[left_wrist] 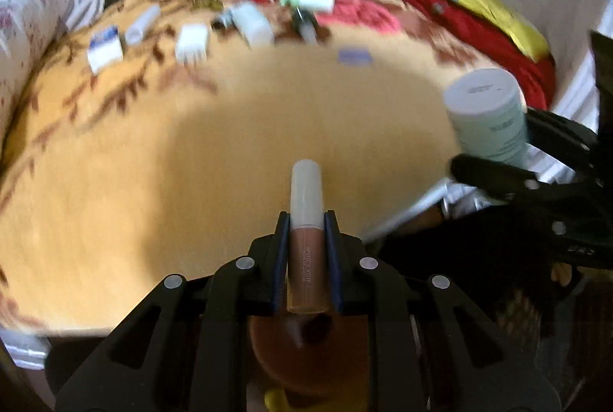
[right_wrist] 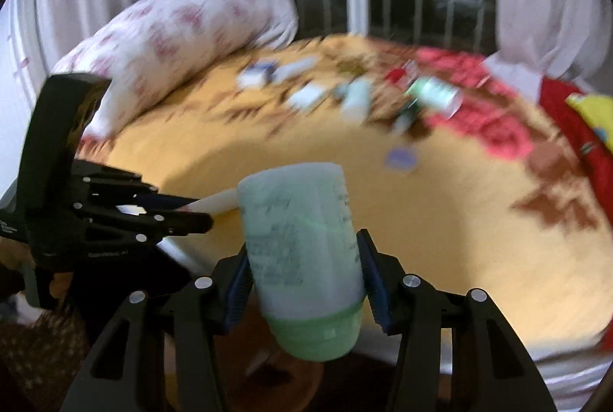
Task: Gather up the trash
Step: 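Carry both items to the orange bin and open both tools over it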
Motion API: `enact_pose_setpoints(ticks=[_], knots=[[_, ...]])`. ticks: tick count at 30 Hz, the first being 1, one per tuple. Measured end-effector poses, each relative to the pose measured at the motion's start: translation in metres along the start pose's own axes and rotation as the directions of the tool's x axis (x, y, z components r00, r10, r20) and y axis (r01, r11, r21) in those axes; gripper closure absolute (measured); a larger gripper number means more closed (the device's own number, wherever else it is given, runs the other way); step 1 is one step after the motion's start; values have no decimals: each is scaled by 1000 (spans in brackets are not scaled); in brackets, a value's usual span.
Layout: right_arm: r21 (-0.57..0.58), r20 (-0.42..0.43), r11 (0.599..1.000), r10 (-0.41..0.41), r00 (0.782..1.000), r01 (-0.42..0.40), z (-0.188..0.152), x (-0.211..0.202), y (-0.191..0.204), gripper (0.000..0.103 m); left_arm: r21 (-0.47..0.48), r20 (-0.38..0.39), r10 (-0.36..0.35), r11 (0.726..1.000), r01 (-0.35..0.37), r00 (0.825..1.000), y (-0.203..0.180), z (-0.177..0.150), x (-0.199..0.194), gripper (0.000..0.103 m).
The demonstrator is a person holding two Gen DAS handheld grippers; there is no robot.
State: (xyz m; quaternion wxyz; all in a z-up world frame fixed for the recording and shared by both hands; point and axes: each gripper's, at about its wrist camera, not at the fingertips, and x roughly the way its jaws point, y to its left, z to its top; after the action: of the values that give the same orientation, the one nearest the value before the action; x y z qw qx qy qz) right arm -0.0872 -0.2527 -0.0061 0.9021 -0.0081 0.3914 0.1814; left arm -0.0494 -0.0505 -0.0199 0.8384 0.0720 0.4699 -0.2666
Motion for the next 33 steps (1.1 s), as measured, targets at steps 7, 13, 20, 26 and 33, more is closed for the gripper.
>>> enact_pose_setpoints(ticks=[7, 13, 20, 26, 33], knots=[[24, -277, 991, 130, 952, -129, -71, 59, 46, 55, 29, -248, -49, 998, 58, 967, -4, -75, 42, 85], [11, -417, 994, 103, 903, -108, -103, 95, 57, 55, -9, -402, -97, 995, 102, 911, 1, -102, 81, 85], [36, -400, 995, 97, 911, -90, -95, 92, 50, 35, 9, -403, -48, 998, 57, 914, 1, -100, 79, 39], [47, -243, 995, 96, 965, -88, -70, 51, 34, 35, 28, -228, -55, 998, 63, 972, 4, -75, 40, 39], [18, 76, 1000, -16, 997, 14, 4, 5, 10, 27, 3, 134, 100, 995, -101, 986, 34, 20, -16, 24]])
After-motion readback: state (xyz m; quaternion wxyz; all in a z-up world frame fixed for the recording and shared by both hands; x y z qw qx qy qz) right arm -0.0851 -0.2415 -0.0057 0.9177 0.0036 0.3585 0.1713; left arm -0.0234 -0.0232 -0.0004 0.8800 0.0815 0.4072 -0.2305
